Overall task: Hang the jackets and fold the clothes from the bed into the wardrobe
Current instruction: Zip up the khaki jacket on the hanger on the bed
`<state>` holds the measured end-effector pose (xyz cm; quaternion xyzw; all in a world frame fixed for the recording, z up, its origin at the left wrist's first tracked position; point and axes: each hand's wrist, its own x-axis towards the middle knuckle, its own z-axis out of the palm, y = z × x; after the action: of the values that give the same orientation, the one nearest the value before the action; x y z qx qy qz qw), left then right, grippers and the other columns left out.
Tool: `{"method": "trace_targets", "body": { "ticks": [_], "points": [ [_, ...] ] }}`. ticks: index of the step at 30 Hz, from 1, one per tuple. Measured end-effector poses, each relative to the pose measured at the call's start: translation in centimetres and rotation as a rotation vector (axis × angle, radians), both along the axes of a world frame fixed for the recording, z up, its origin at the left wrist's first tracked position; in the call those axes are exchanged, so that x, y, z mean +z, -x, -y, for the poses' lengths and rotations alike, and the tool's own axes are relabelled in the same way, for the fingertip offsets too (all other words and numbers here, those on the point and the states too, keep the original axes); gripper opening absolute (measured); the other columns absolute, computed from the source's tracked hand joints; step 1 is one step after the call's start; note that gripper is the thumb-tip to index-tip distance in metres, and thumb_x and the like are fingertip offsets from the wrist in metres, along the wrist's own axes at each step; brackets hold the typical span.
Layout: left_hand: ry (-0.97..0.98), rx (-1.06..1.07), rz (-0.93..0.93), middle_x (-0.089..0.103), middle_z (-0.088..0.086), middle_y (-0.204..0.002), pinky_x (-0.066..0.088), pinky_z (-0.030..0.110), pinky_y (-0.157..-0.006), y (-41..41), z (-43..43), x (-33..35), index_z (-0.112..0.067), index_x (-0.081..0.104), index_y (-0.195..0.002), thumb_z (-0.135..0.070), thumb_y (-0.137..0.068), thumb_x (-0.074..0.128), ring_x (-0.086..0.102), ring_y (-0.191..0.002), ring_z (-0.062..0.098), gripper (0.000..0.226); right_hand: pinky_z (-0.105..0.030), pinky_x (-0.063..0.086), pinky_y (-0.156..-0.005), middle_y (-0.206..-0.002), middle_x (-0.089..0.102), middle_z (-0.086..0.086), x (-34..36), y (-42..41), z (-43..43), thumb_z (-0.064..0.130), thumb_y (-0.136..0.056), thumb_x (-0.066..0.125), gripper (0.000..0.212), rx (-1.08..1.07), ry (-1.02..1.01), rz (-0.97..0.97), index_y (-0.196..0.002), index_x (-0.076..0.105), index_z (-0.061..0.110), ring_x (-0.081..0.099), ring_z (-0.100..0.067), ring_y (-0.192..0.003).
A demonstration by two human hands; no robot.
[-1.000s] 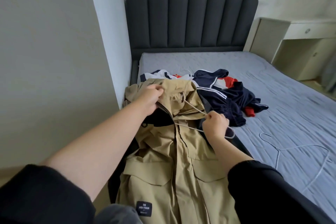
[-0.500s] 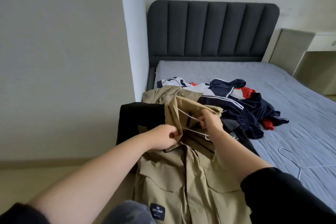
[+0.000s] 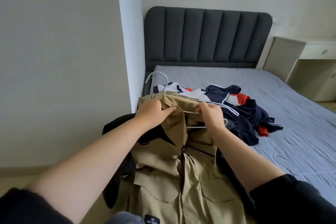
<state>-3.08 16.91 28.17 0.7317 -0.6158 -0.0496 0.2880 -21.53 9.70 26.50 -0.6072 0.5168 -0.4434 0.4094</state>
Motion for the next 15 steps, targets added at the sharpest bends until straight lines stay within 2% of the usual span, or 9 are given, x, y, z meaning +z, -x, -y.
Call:
{"method": "trace_targets", "body": {
  "ticks": [4,5,7,8,9,10,12,14,15],
  "points": [
    [-0.018,0.031,-0.074,0.066,0.009,-0.101,0.047,0.035,-0.083,-0.8,0.7,-0.1,-0.010,0.066,-0.106,-0.054,-0.087,0.056,0.058,-0.097,0.025,0.049,-0.031,0.041,-0.059,-0.055,0.053,0.002,0.7,0.4,0.2,0.028,-0.075,0.046,0.027,0.112,0.123,-0.102,-0.062,0.061,0.009,0.047,-0.013,-0.057],
    [-0.005,0.035,-0.105,0.066,0.009,-0.100,0.047,0.033,-0.082,-1.0,0.7,-0.2,-0.011,0.067,-0.104,-0.052,-0.087,0.058,0.059,-0.096,0.026,0.046,-0.030,0.041,-0.059,-0.061,0.057,0.005,0.7,0.7,0.3,0.027,-0.077,0.047,0.023,0.106,0.167,-0.119,-0.067,0.064,0.014,0.048,-0.011,-0.058],
    [0.052,0.066,-0.165,0.064,0.003,-0.086,0.044,0.030,-0.072,-1.6,0.7,-0.8,-0.014,0.065,-0.086,-0.048,-0.087,0.061,0.061,-0.091,0.028,0.034,-0.032,0.046,-0.074,-0.085,0.064,0.006,-0.2,1.7,0.7,0.020,-0.082,0.049,0.022,-0.024,0.265,-0.046,-0.093,0.068,0.021,0.056,-0.012,-0.079],
    [0.085,0.101,-0.195,0.062,0.000,-0.079,0.041,0.028,-0.069,-1.8,0.6,-1.0,-0.017,0.062,-0.080,-0.046,-0.087,0.062,0.061,-0.090,0.029,0.030,-0.032,0.045,-0.084,-0.096,0.060,0.005,-1.0,2.5,0.8,0.016,-0.083,0.050,0.025,-0.126,0.306,0.018,-0.102,0.064,0.021,0.055,-0.015,-0.092],
    [0.114,0.137,-0.224,0.064,0.000,-0.080,0.038,0.027,-0.069,-2.1,0.6,-1.2,-0.017,0.062,-0.081,-0.045,-0.087,0.062,0.061,-0.090,0.029,0.028,-0.034,0.044,-0.090,-0.103,0.056,0.003,-2.1,3.4,1.0,0.011,-0.082,0.050,0.027,-0.216,0.310,0.055,-0.107,0.060,0.019,0.053,-0.018,-0.101],
    [0.138,0.167,-0.251,0.067,0.003,-0.087,0.037,0.026,-0.071,-2.5,0.7,-1.2,-0.015,0.065,-0.090,-0.044,-0.088,0.062,0.061,-0.093,0.029,0.030,-0.036,0.042,-0.094,-0.107,0.054,0.000,-3.3,4.1,1.4,0.008,-0.082,0.051,0.031,-0.264,0.254,0.043,-0.111,0.056,0.017,0.052,-0.022,-0.107],
    [0.165,0.187,-0.272,0.069,0.008,-0.097,0.037,0.026,-0.074,-3.1,0.9,-1.3,-0.012,0.067,-0.101,-0.044,-0.088,0.061,0.061,-0.095,0.030,0.035,-0.039,0.042,-0.098,-0.116,0.054,-0.006,-6.0,5.1,1.8,0.009,-0.082,0.054,0.041,-0.207,-0.007,-0.052,-0.123,0.050,0.011,0.051,-0.025,-0.112],
    [0.150,0.174,-0.266,0.067,0.006,-0.092,0.038,0.027,-0.074,-3.1,1.0,-1.4,-0.012,0.067,-0.099,-0.045,-0.088,0.060,0.060,-0.091,0.028,0.036,-0.038,0.044,-0.097,-0.123,0.056,-0.009,-8.1,5.3,1.7,0.019,-0.086,0.060,0.048,-0.073,-0.268,-0.092,-0.131,0.047,0.010,0.054,-0.023,-0.111],
    [0.138,0.169,-0.260,0.064,0.003,-0.088,0.038,0.027,-0.074,-3.1,1.1,-1.4,-0.012,0.066,-0.098,-0.046,-0.088,0.060,0.059,-0.088,0.026,0.035,-0.035,0.046,-0.093,-0.121,0.058,-0.007,-8.6,5.3,1.5,0.025,-0.087,0.062,0.047,-0.023,-0.332,-0.087,-0.130,0.049,0.011,0.056,-0.020,-0.107]
  ]
}}
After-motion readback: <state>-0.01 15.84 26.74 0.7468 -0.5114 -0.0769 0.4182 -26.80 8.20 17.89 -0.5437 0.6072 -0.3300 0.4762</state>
